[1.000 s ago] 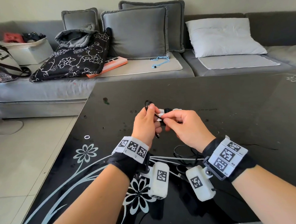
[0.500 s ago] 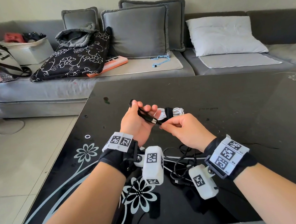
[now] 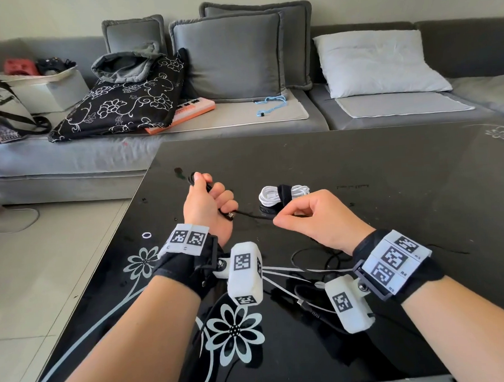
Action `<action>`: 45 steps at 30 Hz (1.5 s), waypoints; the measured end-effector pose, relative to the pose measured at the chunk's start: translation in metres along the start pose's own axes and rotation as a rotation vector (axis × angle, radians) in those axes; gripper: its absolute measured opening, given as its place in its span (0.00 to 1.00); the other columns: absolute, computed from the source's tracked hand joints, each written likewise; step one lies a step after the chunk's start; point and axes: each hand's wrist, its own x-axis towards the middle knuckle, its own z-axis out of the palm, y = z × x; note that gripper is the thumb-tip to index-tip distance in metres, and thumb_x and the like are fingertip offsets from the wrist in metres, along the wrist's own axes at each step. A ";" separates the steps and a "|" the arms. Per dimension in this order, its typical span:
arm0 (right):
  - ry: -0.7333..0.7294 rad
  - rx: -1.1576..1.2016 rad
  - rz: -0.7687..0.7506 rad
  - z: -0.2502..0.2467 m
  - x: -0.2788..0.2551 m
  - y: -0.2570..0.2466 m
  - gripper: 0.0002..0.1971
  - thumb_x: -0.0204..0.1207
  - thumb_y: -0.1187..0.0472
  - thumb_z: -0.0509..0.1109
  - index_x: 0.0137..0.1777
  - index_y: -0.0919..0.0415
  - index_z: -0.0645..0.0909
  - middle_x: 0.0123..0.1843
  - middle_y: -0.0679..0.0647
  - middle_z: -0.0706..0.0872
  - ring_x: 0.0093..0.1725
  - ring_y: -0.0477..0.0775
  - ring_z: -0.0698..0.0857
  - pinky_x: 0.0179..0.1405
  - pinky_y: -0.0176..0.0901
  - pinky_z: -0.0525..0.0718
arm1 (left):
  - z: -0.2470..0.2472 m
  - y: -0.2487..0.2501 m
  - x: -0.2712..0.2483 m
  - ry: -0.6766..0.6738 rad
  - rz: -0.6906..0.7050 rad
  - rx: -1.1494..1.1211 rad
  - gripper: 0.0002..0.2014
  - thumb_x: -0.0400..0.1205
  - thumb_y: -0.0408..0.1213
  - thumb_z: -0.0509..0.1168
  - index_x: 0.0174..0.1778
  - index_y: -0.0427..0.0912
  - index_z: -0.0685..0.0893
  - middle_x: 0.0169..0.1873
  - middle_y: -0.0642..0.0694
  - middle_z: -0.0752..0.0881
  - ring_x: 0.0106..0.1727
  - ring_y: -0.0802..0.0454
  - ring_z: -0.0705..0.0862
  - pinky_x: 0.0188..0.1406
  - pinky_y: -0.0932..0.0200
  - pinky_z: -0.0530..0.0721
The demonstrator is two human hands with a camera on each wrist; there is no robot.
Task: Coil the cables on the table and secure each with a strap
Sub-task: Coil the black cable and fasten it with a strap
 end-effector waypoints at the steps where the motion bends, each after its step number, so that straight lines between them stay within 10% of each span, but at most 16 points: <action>1: -0.013 0.004 -0.012 -0.001 -0.001 -0.003 0.03 0.73 0.59 0.80 0.40 0.56 0.93 0.35 0.46 0.92 0.35 0.38 0.84 0.43 0.28 0.79 | 0.000 -0.002 -0.001 -0.002 -0.002 0.029 0.20 0.92 0.51 0.49 0.35 0.48 0.71 0.20 0.54 0.60 0.16 0.59 0.56 0.12 0.65 0.55; 8: -0.102 0.004 -0.029 -0.002 -0.002 -0.010 0.03 0.70 0.58 0.82 0.36 0.53 0.92 0.40 0.68 0.90 0.35 0.51 0.80 0.42 0.44 0.78 | 0.009 -0.016 -0.014 -0.130 -0.038 0.309 0.18 0.92 0.49 0.50 0.38 0.48 0.71 0.23 0.53 0.64 0.19 0.58 0.59 0.16 0.65 0.58; 14: -0.094 -0.008 -0.002 -0.002 -0.004 -0.013 0.07 0.75 0.53 0.78 0.38 0.54 0.91 0.28 0.47 0.86 0.29 0.40 0.78 0.37 0.32 0.77 | 0.014 -0.025 -0.023 -0.167 -0.044 0.448 0.16 0.92 0.48 0.51 0.40 0.46 0.71 0.24 0.52 0.62 0.21 0.57 0.58 0.18 0.65 0.63; 24: 0.082 0.144 -0.033 0.004 0.000 -0.009 0.07 0.75 0.59 0.79 0.38 0.62 0.92 0.29 0.49 0.88 0.29 0.42 0.82 0.37 0.30 0.80 | 0.019 -0.045 -0.044 -0.328 -0.235 0.699 0.18 0.91 0.50 0.54 0.50 0.40 0.80 0.39 0.43 0.88 0.34 0.51 0.88 0.33 0.51 0.89; 32: 0.161 0.104 -0.056 0.008 0.001 -0.003 0.06 0.70 0.63 0.82 0.40 0.65 0.91 0.37 0.57 0.92 0.36 0.46 0.89 0.44 0.32 0.84 | 0.019 -0.043 -0.047 -0.298 -0.408 0.661 0.22 0.90 0.52 0.54 0.56 0.41 0.88 0.33 0.46 0.87 0.28 0.52 0.85 0.32 0.51 0.89; 38: 0.129 0.089 -0.040 0.013 -0.002 -0.003 0.15 0.68 0.68 0.83 0.36 0.65 0.77 0.26 0.39 0.85 0.23 0.48 0.80 0.29 0.34 0.81 | 0.019 -0.044 -0.047 -0.281 -0.432 0.678 0.17 0.90 0.50 0.57 0.51 0.42 0.84 0.31 0.48 0.86 0.27 0.53 0.83 0.30 0.54 0.88; 45: 0.033 0.015 -0.041 0.012 -0.004 -0.009 0.05 0.74 0.67 0.76 0.41 0.56 0.90 0.35 0.51 0.91 0.32 0.39 0.85 0.41 0.27 0.81 | 0.016 -0.046 -0.039 -0.186 -0.384 0.704 0.16 0.89 0.49 0.57 0.41 0.45 0.78 0.28 0.50 0.76 0.21 0.57 0.69 0.16 0.65 0.64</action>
